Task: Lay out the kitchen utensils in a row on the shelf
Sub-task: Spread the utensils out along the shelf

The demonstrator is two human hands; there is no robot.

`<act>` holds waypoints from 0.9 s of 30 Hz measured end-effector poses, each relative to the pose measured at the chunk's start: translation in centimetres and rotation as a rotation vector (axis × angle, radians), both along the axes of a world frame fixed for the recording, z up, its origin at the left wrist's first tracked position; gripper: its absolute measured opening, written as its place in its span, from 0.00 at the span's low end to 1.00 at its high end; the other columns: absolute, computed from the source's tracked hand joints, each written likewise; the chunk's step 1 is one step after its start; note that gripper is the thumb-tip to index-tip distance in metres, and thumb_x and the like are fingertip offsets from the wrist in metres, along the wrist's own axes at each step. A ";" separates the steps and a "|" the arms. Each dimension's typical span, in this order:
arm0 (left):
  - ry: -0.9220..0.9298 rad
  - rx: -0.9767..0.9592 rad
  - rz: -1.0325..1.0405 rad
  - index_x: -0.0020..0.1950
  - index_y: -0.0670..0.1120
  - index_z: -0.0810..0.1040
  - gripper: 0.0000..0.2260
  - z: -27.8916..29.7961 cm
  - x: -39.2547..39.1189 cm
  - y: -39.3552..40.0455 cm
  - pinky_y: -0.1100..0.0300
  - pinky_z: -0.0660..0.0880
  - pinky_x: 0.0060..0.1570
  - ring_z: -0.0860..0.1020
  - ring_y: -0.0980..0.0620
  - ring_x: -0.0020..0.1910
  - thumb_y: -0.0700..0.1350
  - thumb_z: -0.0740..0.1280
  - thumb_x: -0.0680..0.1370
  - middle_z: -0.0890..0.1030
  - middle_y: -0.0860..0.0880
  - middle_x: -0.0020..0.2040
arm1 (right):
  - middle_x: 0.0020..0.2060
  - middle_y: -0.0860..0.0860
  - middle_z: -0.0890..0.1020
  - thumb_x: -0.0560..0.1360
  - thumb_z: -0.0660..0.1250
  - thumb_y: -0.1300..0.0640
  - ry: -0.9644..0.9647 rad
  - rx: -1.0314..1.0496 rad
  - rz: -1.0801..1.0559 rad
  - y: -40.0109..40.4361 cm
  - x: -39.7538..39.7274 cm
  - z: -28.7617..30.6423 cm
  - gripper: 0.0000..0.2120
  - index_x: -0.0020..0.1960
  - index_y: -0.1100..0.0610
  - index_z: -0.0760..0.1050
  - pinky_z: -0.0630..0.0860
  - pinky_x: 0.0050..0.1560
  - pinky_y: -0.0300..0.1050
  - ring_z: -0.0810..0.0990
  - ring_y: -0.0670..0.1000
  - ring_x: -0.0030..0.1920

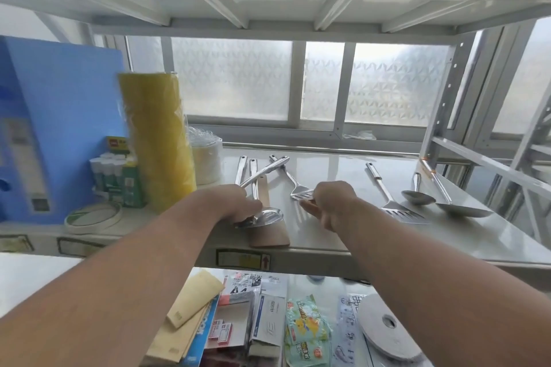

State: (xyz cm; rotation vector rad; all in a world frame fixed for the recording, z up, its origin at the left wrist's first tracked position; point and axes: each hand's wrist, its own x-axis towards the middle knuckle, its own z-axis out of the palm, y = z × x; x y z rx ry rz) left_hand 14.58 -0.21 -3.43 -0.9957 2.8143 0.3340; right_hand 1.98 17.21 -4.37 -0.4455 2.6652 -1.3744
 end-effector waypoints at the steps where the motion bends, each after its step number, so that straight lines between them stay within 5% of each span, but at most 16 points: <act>1: 0.013 -0.002 0.001 0.58 0.50 0.81 0.25 0.0 -0.3 0.0 0.50 0.75 0.58 0.79 0.45 0.56 0.64 0.57 0.74 0.81 0.47 0.59 | 0.41 0.47 0.82 0.83 0.61 0.50 0.066 0.074 -0.030 0.8 0.0 0.2 0.12 0.47 0.52 0.79 0.74 0.44 0.43 0.83 0.51 0.46; 7: 0.065 -0.034 0.046 0.46 0.50 0.85 0.22 -0.7 -2.8 -0.4 0.51 0.79 0.53 0.82 0.46 0.47 0.63 0.62 0.65 0.85 0.50 0.46 | 0.33 0.44 0.71 0.81 0.64 0.50 0.093 0.200 -0.063 5.3 -1.1 1.2 0.13 0.39 0.50 0.68 0.67 0.36 0.41 0.80 0.52 0.43; 9: 0.079 -0.023 0.068 0.45 0.50 0.85 0.22 -0.8 -3.4 -0.2 0.52 0.80 0.52 0.83 0.46 0.45 0.62 0.63 0.63 0.85 0.50 0.44 | 0.35 0.46 0.73 0.81 0.65 0.55 -0.054 -0.061 -0.108 6.8 -0.7 1.6 0.04 0.48 0.51 0.71 0.71 0.42 0.40 0.84 0.53 0.50; 10: 0.095 -0.010 0.073 0.46 0.50 0.85 0.22 -0.7 -3.6 0.0 0.53 0.79 0.50 0.83 0.47 0.45 0.62 0.63 0.63 0.85 0.50 0.44 | 0.39 0.49 0.76 0.80 0.65 0.59 -0.275 -0.366 -0.133 7.5 -0.7 2.0 0.02 0.53 0.54 0.73 0.76 0.43 0.40 0.84 0.54 0.50; 12: 0.086 -0.008 0.062 0.48 0.48 0.84 0.23 -0.4 -3.8 0.4 0.54 0.76 0.46 0.82 0.47 0.46 0.61 0.63 0.64 0.84 0.49 0.45 | 0.48 0.58 0.81 0.79 0.65 0.67 -0.413 -0.577 -0.057 8.1 -1.4 2.0 0.11 0.60 0.60 0.74 0.84 0.42 0.43 0.85 0.55 0.47; 16: 0.115 -0.017 0.042 0.51 0.47 0.84 0.24 -0.3 -3.8 1.0 0.53 0.75 0.47 0.81 0.46 0.48 0.62 0.62 0.68 0.83 0.48 0.48 | 0.37 0.54 0.86 0.81 0.67 0.60 -0.389 -0.328 0.076 9.9 -0.7 1.7 0.05 0.54 0.61 0.78 0.85 0.45 0.47 0.86 0.51 0.36; 22: 0.192 -0.003 -0.012 0.53 0.49 0.85 0.21 0.1 -2.8 2.3 0.53 0.78 0.57 0.81 0.45 0.54 0.62 0.65 0.73 0.84 0.47 0.53 | 0.34 0.58 0.81 0.82 0.66 0.48 -0.409 -0.062 0.178 10.9 1.2 2.0 0.13 0.50 0.58 0.73 0.75 0.24 0.38 0.78 0.49 0.25; 27: 0.435 0.172 0.048 0.78 0.51 0.73 0.27 0.5 -1.4 1.9 0.54 0.74 0.59 0.78 0.44 0.62 0.61 0.66 0.82 0.77 0.45 0.73 | 0.32 0.59 0.80 0.80 0.65 0.51 -0.250 -0.050 0.209 9.8 1.6 2.3 0.13 0.56 0.61 0.76 0.64 0.23 0.37 0.71 0.50 0.20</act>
